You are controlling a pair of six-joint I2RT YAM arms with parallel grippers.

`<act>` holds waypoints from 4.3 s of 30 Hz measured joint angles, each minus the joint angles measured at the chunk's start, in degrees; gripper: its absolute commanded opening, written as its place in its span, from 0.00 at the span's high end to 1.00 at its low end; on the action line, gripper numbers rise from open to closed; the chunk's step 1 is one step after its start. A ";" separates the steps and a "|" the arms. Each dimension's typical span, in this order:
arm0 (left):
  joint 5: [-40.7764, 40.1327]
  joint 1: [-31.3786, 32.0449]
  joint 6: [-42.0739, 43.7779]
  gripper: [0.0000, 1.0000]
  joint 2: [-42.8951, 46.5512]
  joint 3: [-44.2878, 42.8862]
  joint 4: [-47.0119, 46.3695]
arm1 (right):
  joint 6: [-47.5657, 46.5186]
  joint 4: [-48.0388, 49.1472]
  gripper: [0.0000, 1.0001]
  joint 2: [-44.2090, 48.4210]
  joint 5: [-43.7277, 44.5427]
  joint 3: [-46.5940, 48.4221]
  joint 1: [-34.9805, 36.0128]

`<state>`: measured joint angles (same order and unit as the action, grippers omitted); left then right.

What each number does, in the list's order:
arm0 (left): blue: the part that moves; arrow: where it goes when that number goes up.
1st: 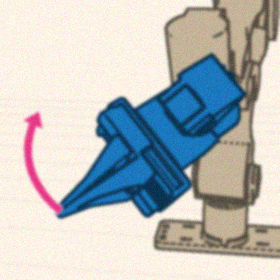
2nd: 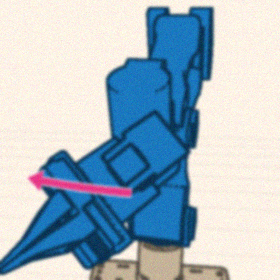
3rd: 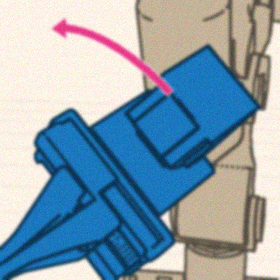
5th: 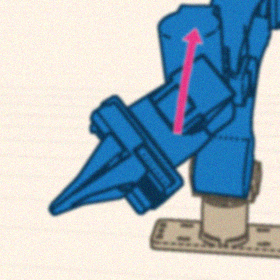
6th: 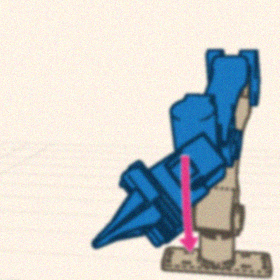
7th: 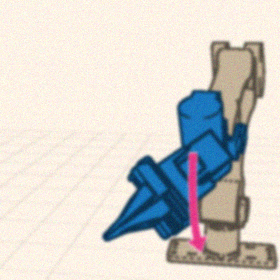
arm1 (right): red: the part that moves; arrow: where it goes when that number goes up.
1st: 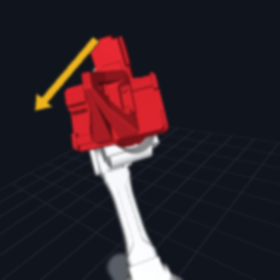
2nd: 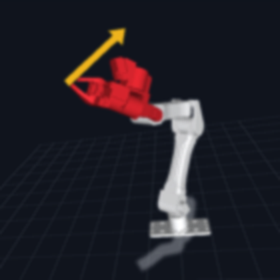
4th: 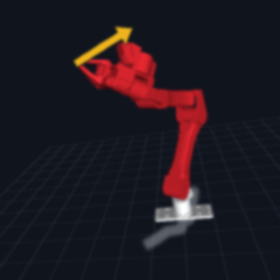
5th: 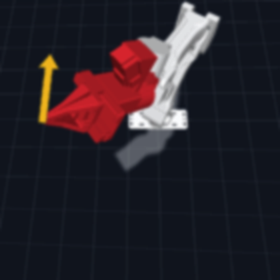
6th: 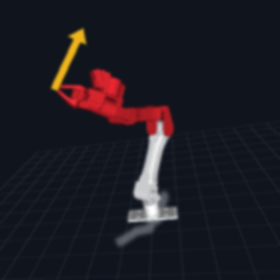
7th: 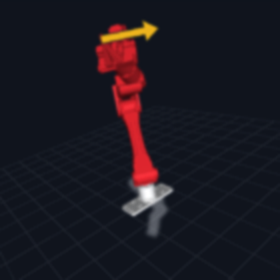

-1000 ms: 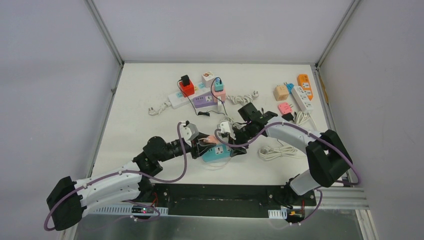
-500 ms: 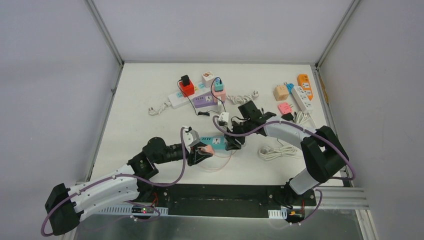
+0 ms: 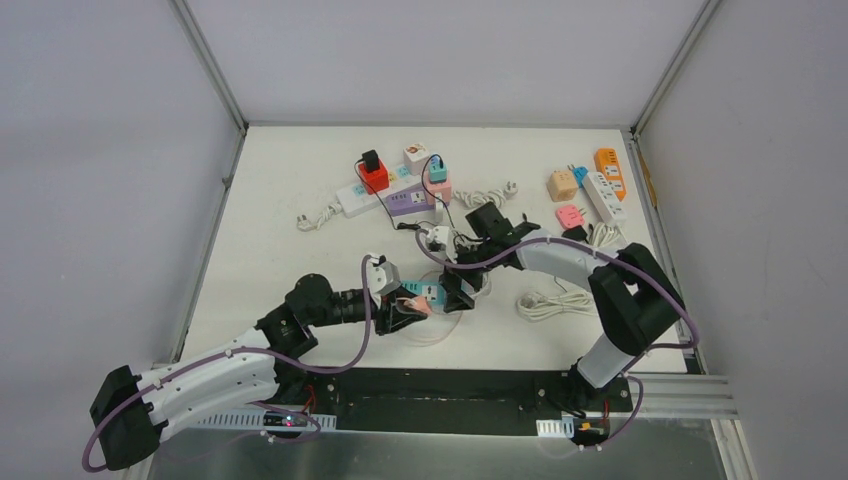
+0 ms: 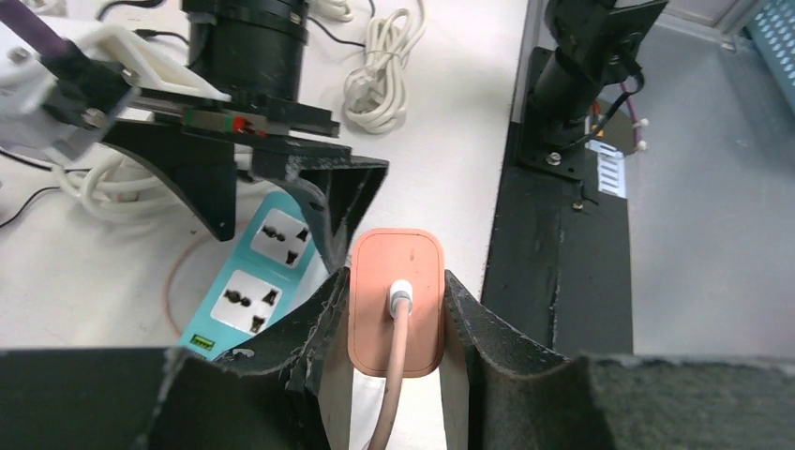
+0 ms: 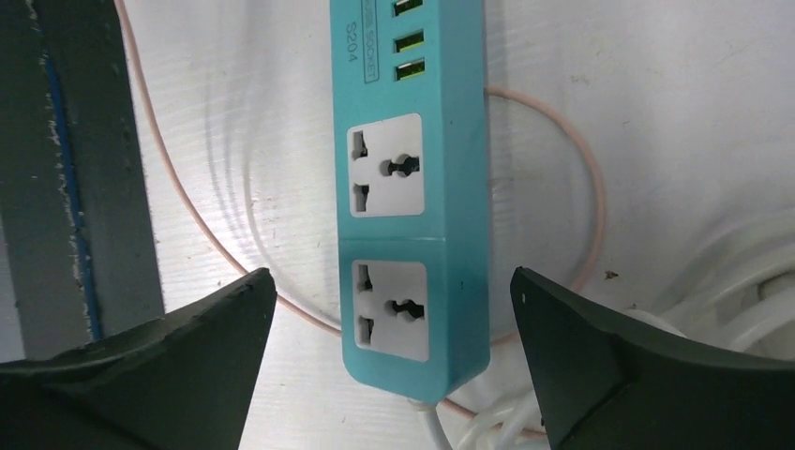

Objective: Pull the plug off the socket
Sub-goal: Place the socket at the center of the board, then place the plug at the center of the board.

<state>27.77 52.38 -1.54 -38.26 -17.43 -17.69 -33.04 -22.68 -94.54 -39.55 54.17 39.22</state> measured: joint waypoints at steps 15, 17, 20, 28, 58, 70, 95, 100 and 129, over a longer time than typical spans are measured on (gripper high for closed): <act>8.41 0.00 -8.76 1.00 -4.42 -5.33 -9.75 | -15.43 -13.14 0.01 16.24 -20.74 0.31 -9.42; 9.46 0.00 -9.57 1.00 -6.51 -8.22 -11.50 | -16.37 -13.29 0.02 15.63 -22.56 -0.33 -8.57; 10.43 0.00 -10.27 1.00 -8.90 -12.28 -13.92 | -17.79 -13.64 0.03 13.27 -24.30 -1.11 -5.90; 11.17 0.00 -9.75 1.00 -10.27 -20.50 -15.56 | -21.66 -16.20 0.14 6.21 -25.62 -1.40 -0.17; 0.83 -0.37 2.16 1.00 -3.32 -18.34 -1.57 | -25.66 -45.57 1.00 25.55 -17.49 27.63 -13.90; 1.40 -0.35 2.69 1.00 -21.81 -20.85 -11.74 | -9.84 -41.33 1.00 23.50 0.92 47.41 -30.80; -1.07 0.94 -6.75 1.00 -88.76 -68.76 -18.32 | -4.52 -25.68 0.14 6.93 5.18 18.32 -62.75; -6.25 1.31 -10.36 1.00 -97.81 -78.62 -18.36 | -4.85 -25.68 0.13 9.90 1.84 17.99 -66.38; -20.02 3.19 -15.02 0.05 -116.08 -108.13 -2.08 | -7.65 -30.29 0.10 14.16 -11.76 15.21 -69.85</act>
<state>7.75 55.57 -16.56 -154.34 -125.56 -19.77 -40.69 -52.97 -80.38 -51.31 69.38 -30.63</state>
